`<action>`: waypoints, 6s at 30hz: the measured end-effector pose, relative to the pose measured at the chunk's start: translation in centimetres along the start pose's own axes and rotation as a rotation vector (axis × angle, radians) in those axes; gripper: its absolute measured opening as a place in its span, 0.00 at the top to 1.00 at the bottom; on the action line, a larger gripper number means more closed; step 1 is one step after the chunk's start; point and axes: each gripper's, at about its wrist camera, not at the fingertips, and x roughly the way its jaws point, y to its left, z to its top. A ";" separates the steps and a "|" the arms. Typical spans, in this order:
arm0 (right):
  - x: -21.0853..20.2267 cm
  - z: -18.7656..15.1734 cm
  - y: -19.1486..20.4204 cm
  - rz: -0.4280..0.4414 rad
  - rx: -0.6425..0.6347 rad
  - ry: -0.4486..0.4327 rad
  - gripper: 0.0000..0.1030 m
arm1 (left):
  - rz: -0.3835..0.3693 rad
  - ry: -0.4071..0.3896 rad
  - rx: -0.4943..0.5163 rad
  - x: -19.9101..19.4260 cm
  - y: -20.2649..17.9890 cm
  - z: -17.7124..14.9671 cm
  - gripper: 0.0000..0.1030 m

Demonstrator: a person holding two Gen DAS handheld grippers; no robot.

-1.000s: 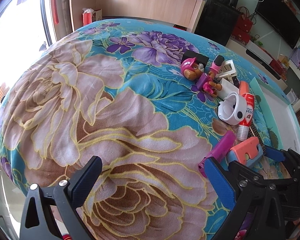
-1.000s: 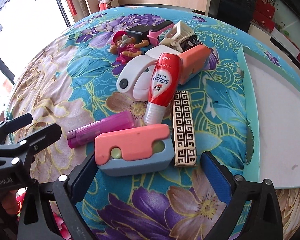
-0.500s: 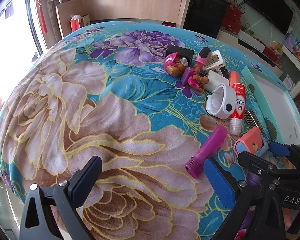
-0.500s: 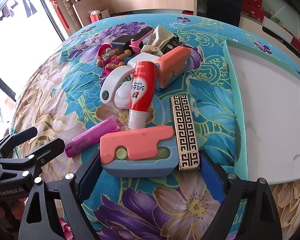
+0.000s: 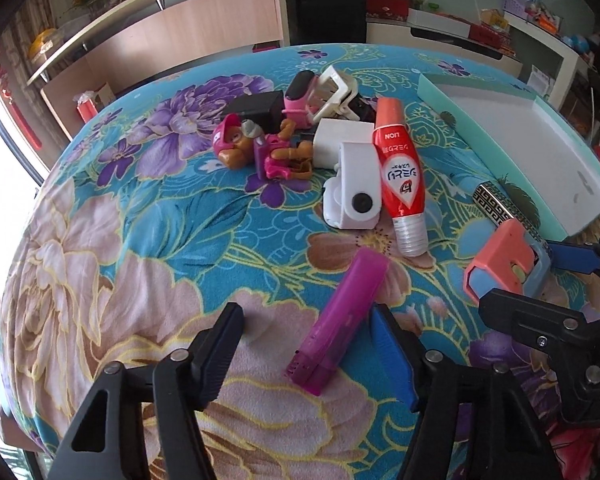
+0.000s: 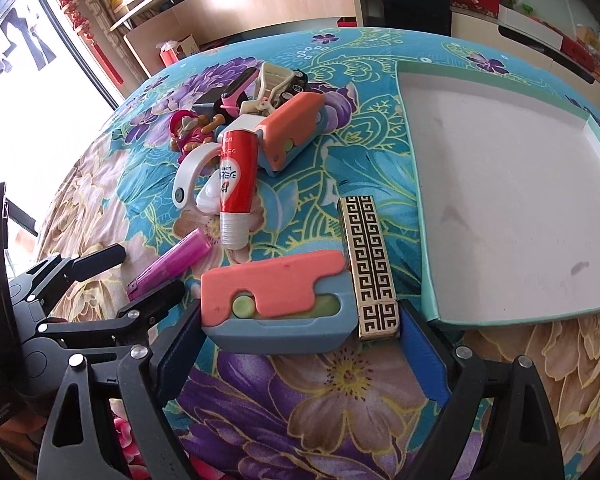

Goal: Organize rigid objects
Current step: 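Lower the left gripper onto the purple lighter and close on it, then grasp the pink-and-blue case with the right gripper while the left gripper holds the lighter, then carry lighter and case over the white tray and open both grippers to release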

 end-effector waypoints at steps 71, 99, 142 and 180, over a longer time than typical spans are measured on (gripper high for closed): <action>-2.1 1.9 2.5 0.103 -0.161 -0.071 0.11 | 0.039 -0.019 -0.216 -1.7 3.6 -0.7 0.79; -0.8 -1.6 4.3 0.068 -0.258 0.047 0.11 | -0.030 -0.010 -0.235 -1.1 3.9 -1.9 0.79; -8.8 5.4 -5.4 -0.065 -0.111 -0.172 0.29 | -0.073 -0.107 0.030 -5.2 -5.5 9.5 0.79; -7.5 7.9 -23.4 -0.341 0.160 0.022 0.28 | -0.141 0.065 0.210 1.5 -20.1 16.9 0.21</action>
